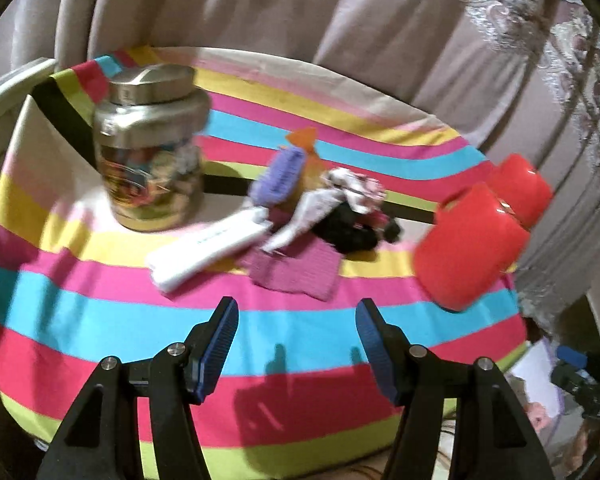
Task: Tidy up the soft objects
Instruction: 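Move both open tools back over the items on the bed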
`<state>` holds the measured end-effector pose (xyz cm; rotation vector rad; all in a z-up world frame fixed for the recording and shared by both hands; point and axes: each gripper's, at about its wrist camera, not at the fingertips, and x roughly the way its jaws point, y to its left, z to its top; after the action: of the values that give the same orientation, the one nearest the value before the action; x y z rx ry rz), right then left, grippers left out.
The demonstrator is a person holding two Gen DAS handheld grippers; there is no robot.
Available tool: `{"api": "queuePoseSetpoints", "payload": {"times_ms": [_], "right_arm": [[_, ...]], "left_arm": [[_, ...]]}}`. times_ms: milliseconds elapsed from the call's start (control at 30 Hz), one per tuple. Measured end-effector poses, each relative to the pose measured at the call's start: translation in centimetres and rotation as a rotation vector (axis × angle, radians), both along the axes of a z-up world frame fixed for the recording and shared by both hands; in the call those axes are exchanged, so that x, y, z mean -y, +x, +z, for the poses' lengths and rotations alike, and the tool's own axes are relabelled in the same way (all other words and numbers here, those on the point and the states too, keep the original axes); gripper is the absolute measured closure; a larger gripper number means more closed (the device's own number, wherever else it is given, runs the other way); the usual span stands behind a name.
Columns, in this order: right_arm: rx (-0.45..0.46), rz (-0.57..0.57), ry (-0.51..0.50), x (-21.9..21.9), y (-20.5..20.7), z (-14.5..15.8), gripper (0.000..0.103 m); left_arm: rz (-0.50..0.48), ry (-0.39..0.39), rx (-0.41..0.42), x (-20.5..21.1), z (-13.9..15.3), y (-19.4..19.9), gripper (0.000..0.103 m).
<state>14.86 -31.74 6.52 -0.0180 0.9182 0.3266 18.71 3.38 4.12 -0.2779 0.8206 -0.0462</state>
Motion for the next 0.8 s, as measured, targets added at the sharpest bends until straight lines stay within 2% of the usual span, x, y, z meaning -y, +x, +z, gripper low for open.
{"api": "queuePoseSetpoints", "payload": {"times_ms": [233,467,633,800], "right_arm": [[0.006,0.069,-0.009,-3.6,1.8,0.0,0.024],[0.017,0.140,0.005,-8.1,4.1,0.5,0.024],[0.001,0.154,0.035,-11.0,6.7,1.1,0.024],[-0.028,0.148,0.068,-13.5,9.7,1.6,0.024]], "left_arm": [[0.012,0.161,-0.025,-2.6,-1.5,3.2,0.041],[-0.083,0.291,-0.053,-2.9,-3.3,6.0,0.041],[-0.120,0.306,-0.092,-3.3,-5.2,7.8,0.041],[-0.104,0.319,-0.126,-4.3,-6.9,9.1,0.041]]}}
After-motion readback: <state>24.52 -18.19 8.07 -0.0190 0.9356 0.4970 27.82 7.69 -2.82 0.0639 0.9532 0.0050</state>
